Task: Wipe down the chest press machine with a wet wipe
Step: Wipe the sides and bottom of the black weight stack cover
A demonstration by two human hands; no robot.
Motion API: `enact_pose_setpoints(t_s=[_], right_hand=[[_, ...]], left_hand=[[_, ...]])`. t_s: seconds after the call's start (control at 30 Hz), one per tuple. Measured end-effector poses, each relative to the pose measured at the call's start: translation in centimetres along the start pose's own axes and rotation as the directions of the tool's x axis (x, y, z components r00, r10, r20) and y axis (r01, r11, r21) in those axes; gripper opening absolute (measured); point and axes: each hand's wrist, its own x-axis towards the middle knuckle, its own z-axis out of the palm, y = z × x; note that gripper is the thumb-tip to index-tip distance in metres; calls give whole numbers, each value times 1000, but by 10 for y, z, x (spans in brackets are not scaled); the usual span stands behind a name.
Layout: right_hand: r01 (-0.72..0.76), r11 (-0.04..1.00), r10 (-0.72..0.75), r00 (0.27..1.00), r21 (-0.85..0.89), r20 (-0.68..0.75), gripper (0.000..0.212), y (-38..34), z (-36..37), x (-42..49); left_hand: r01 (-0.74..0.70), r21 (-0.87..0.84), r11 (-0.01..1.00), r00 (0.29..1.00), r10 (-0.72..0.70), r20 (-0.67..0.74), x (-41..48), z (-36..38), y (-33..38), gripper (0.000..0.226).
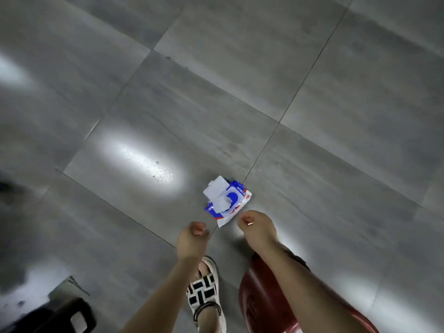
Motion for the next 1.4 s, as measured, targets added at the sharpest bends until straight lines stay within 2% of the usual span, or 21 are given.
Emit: enact_pose_setpoints(t_s=[0.1, 0.23, 0.3, 0.4, 0.47, 0.57, 0.67, 0.8, 0.87, 0.97, 1.03, 1.13, 1.3, 1.4], right_hand=[[38, 998, -38, 999, -45, 3, 21, 15, 30, 57], [47, 999, -47, 999, -20, -20, 24, 31, 59, 114], [79, 994, -79, 997, -72, 10, 30, 35, 70, 134], [153, 970, -142, 987, -190, 69, 40, 35, 78, 150], [181, 954, -169, 983, -239, 70, 32, 31, 77, 151], [201, 937, -205, 979, -284, 17, 16, 25, 67, 137], [231, 946, -241, 970, -227, -18, 10, 16, 46, 108], [289, 948, -290, 957, -132, 12, 12, 1, 16, 60], [267, 953, -264, 964, -142, 42, 9, -7, 7, 41], [217, 968, -213, 976, -126, 49, 30, -16, 6, 30], [196, 972, -194, 981, -130, 23, 32, -16, 11, 36], [142, 962, -148, 989, -233, -5, 37, -3, 22, 63], [130, 922, -123, 992, -364, 41, 50, 26, 42, 117], [98, 910, -92, 995, -404, 33, 31, 34, 55, 138]], left_hand=[[-122, 102, 987, 993, 121, 16, 55, 28, -4, 24], [-243, 282, 928, 967, 256, -7, 119, 61, -11, 38], [-281, 376, 883, 952, 306, -8, 139, 73, -14, 36], [-328, 490, 807, 927, 376, 1, 148, 78, -14, 21], [-384, 454, 804, 905, 426, 12, 141, 74, -11, 16], [-417, 256, 872, 907, 417, 58, 114, 59, 0, 7], [-368, 75, 927, 925, 357, 134, 84, 35, 13, 6], [-368, -7, 930, 922, 366, 129, 49, 0, 30, 10], [-351, 21, 936, 931, 347, 111, 39, -10, 35, 17], [-305, 161, 939, 951, 290, 109, 41, -10, 35, 11], [-322, 280, 904, 944, 287, 160, 52, -1, 33, 31], [-396, 422, 816, 917, 324, 233, 72, 29, 22, 37], [-385, 353, 852, 923, 352, 158, 111, 86, -5, 49], [-435, 337, 835, 900, 418, 124, 127, 100, -14, 49]])
